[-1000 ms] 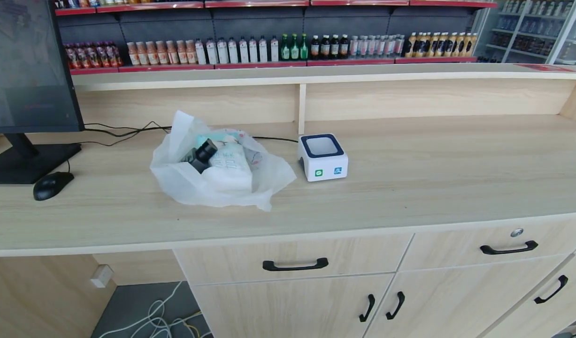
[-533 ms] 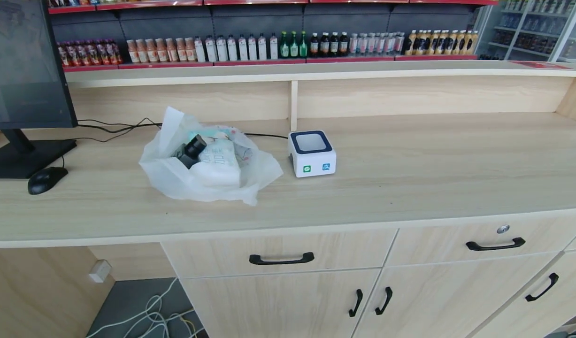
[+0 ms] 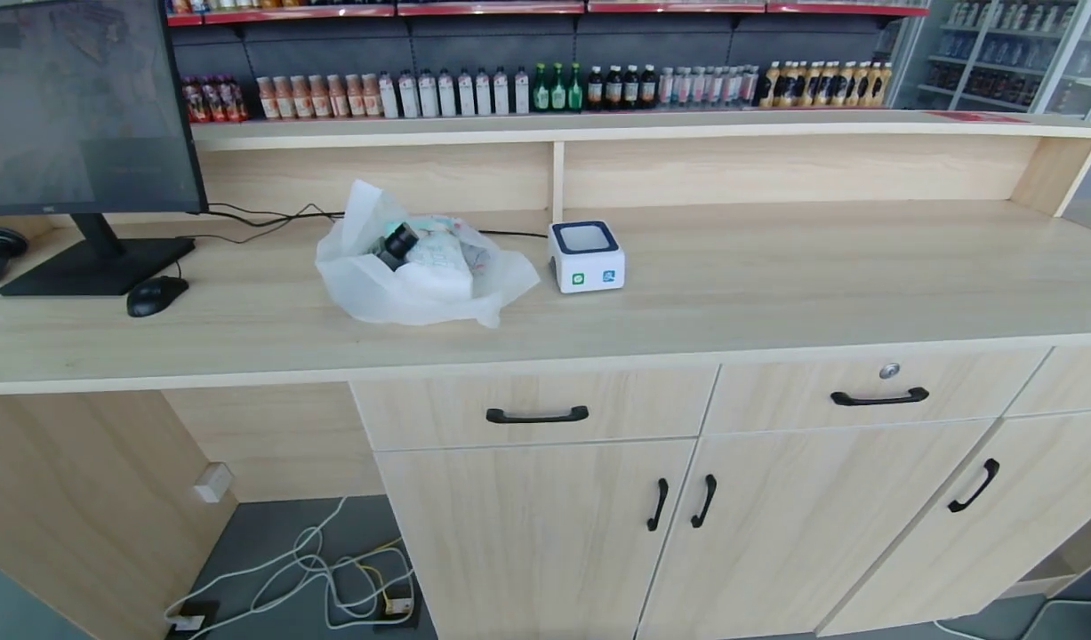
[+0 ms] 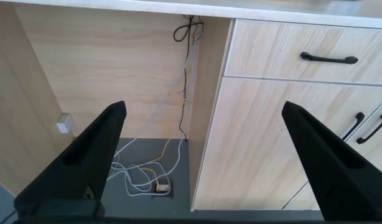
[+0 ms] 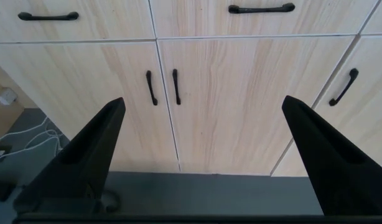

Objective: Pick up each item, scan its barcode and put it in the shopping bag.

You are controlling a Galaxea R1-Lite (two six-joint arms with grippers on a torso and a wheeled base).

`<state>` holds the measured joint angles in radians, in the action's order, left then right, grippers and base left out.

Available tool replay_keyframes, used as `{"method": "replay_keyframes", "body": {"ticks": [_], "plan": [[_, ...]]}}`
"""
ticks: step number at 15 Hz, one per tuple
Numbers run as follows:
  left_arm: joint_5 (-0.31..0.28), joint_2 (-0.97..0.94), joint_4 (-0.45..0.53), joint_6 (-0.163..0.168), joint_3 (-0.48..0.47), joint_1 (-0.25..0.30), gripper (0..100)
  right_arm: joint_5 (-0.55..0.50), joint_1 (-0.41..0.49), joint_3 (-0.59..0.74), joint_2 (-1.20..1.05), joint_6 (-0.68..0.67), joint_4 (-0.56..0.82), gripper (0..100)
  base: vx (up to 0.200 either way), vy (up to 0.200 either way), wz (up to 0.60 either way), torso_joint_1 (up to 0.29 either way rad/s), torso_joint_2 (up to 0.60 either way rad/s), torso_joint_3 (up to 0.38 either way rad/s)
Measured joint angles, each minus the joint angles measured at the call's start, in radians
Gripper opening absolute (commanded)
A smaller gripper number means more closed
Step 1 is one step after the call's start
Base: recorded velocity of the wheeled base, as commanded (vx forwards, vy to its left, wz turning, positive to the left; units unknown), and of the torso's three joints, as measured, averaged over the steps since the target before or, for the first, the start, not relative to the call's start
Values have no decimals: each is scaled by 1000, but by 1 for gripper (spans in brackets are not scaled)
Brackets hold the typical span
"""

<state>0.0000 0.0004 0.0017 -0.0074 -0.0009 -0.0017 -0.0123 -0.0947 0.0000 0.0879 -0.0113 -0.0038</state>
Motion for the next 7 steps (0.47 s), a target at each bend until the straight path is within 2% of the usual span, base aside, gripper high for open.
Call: {"method": "replay_keyframes", "body": {"ticks": [1, 7], "plan": [[0, 0, 0, -1, 0, 0, 100, 0, 0, 0, 0, 0, -1, 100, -200, 0, 0, -7, 7, 7], [0, 0, 0, 2, 0, 0, 100, 0, 0, 0, 0, -8, 0, 100, 0, 0, 0, 0, 0, 0]]}}
